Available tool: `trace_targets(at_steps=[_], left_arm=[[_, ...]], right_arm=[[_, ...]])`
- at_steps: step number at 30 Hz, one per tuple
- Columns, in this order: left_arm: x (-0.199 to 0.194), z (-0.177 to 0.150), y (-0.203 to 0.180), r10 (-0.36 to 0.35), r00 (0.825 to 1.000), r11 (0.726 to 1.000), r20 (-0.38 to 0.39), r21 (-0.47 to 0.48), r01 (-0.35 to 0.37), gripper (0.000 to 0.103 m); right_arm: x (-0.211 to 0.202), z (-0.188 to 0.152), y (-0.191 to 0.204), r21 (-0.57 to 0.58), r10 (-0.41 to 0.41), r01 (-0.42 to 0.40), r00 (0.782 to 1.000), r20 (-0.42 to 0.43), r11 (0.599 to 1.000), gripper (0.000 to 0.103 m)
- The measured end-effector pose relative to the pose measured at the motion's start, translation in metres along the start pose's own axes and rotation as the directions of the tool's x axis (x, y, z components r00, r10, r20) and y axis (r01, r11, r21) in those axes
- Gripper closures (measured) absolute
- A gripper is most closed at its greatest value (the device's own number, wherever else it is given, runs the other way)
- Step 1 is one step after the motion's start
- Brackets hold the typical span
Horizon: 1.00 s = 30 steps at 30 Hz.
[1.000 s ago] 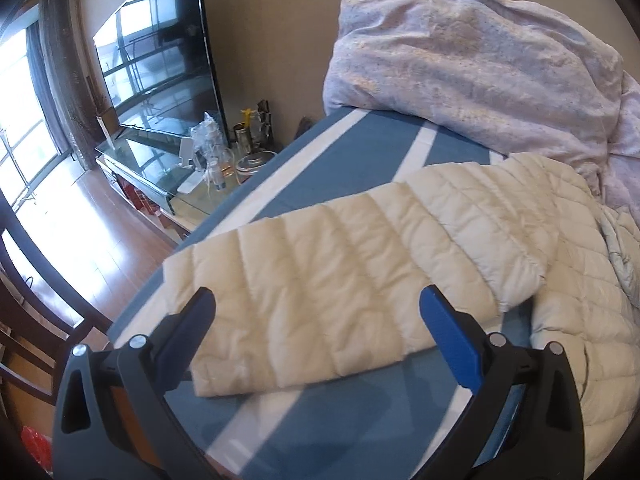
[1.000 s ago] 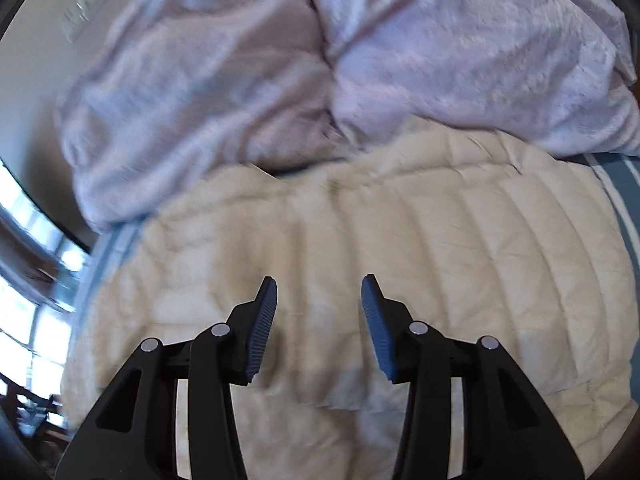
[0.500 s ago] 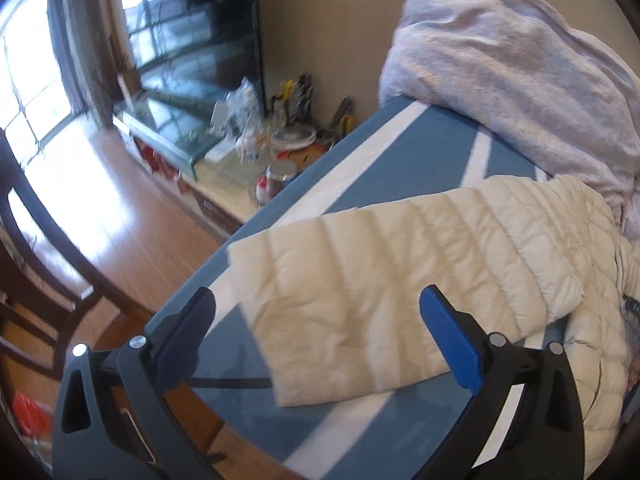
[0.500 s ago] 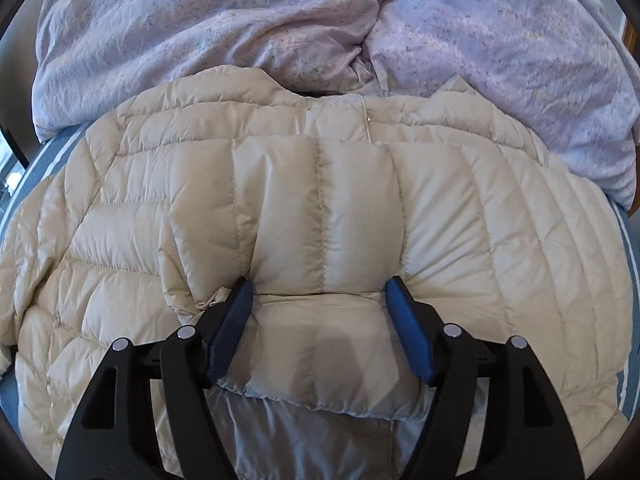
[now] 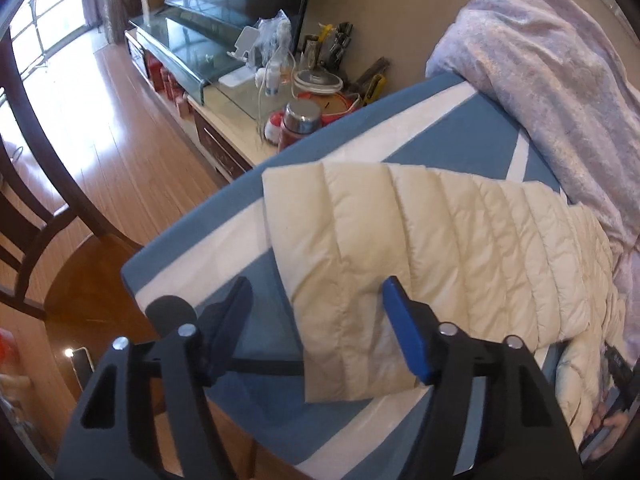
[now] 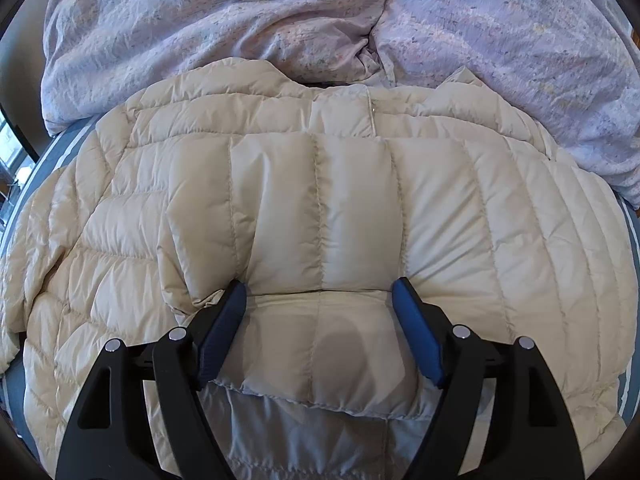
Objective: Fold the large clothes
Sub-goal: 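Grasp the other jacket sleeve with the left tool, then fold the held sleeve across the jacket back and open the left tool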
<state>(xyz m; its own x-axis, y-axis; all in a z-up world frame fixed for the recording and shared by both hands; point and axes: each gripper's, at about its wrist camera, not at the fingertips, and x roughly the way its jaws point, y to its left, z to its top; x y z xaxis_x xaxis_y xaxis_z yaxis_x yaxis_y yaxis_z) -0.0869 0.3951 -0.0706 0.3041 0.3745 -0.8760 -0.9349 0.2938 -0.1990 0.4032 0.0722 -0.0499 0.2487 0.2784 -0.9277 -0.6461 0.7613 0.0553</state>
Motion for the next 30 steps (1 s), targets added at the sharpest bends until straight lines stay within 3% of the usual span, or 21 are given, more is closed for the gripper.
trace_targets(at_steps=[4,7,9,12,16,20,24,30], left_arm=[[0.0,-0.005,-0.011,-0.038,0.999,0.999,0.0,0.0,0.038,0.053],[0.003,-0.009,-0.024,-0.024,1.0,0.999,0.001,0.024,0.024,0.062],[0.005,-0.009,-0.032,-0.026,1.0,0.999,0.002,0.033,0.026,0.084],[0.002,-0.006,-0.047,-0.057,0.998,0.997,0.001,0.049,0.056,0.097],[-0.019,0.003,-0.078,-0.1,0.994,0.99,0.05,0.108,0.094,0.098],[-0.051,0.01,-0.121,-0.177,0.977,0.973,0.116,0.171,0.156,0.098],[-0.082,0.01,-0.169,-0.297,0.943,0.935,0.152,0.248,0.254,0.098],[-0.106,-0.005,-0.224,-0.387,0.91,0.885,0.147,0.335,0.322,0.098]], right_arm=[[-0.001,0.0,-0.002,0.001,0.005,-0.005,1.0,-0.004,1.0,0.026],[0.001,0.0,0.001,-0.003,-0.012,0.012,1.0,0.003,1.0,0.024],[0.002,0.0,0.003,-0.011,-0.021,0.021,1.0,0.011,1.0,0.024],[0.001,0.001,0.0,0.002,0.004,-0.004,1.0,0.005,1.0,0.024],[-0.008,0.002,-0.011,0.044,0.071,-0.071,0.997,-0.002,0.996,0.022],[-0.017,0.002,-0.017,0.057,0.107,-0.106,0.994,-0.004,0.993,0.02],[-0.028,0.0,-0.025,0.065,0.122,-0.123,0.992,0.01,0.99,0.017],[-0.037,-0.002,-0.035,0.064,0.129,-0.131,0.991,0.028,0.989,0.017]])
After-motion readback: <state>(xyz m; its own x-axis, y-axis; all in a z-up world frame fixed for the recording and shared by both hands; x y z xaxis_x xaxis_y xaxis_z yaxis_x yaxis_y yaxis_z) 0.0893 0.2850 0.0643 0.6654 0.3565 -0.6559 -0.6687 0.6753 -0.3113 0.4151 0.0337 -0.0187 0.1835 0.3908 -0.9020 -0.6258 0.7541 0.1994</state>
